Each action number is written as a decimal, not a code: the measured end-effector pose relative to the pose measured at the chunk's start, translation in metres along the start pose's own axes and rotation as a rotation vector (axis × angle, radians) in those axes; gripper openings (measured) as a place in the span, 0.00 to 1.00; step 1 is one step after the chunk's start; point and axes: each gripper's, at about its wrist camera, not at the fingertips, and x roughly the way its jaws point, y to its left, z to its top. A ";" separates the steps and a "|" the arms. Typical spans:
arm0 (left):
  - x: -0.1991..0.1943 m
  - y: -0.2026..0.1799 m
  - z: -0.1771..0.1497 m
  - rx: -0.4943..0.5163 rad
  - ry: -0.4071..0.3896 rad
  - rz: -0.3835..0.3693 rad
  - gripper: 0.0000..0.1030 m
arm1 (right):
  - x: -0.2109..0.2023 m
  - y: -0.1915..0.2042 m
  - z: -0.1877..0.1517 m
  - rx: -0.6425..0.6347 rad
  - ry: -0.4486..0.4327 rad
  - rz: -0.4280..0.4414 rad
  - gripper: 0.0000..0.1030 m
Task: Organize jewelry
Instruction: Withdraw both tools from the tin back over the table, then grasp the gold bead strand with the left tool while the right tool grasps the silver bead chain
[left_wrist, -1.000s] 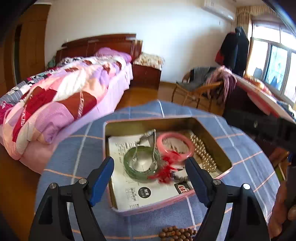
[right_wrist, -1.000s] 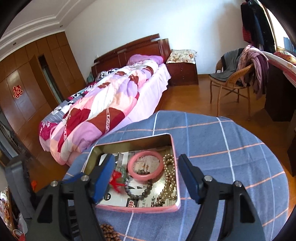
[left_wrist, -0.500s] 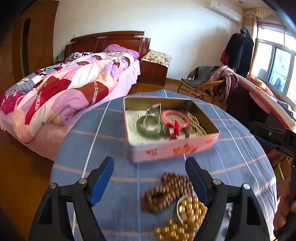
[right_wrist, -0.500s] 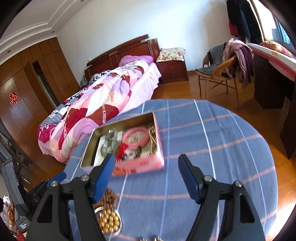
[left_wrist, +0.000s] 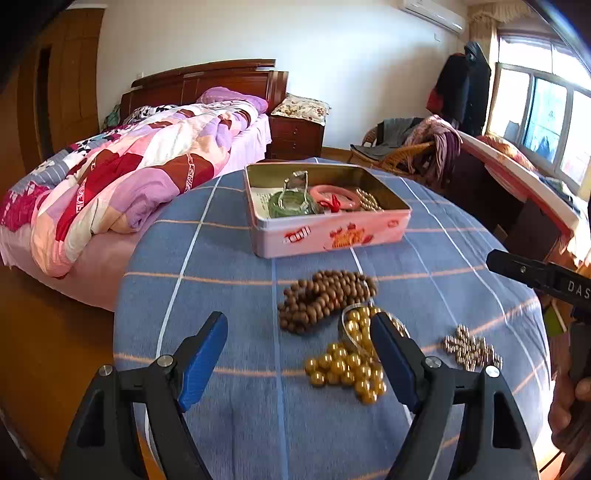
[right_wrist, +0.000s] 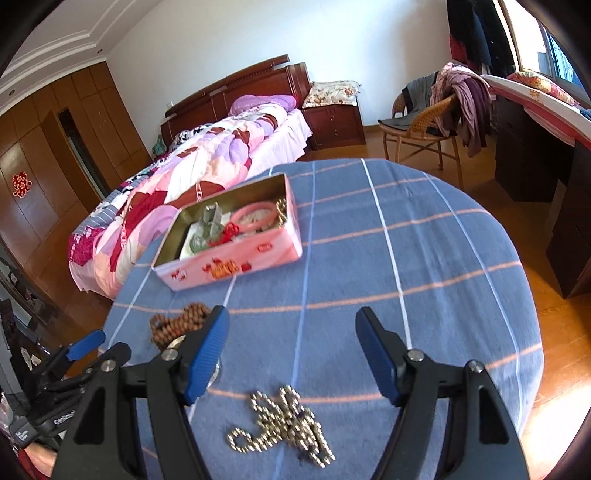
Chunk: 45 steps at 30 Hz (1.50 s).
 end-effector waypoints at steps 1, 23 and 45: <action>-0.001 -0.001 -0.002 0.005 0.002 -0.002 0.77 | 0.000 -0.001 -0.003 -0.001 0.006 -0.003 0.73; 0.035 -0.029 -0.025 0.131 0.156 -0.069 0.77 | -0.004 -0.005 -0.023 0.001 0.044 0.005 0.73; -0.010 -0.016 -0.012 0.096 0.016 -0.201 0.10 | -0.008 -0.024 -0.020 0.069 0.041 -0.012 0.73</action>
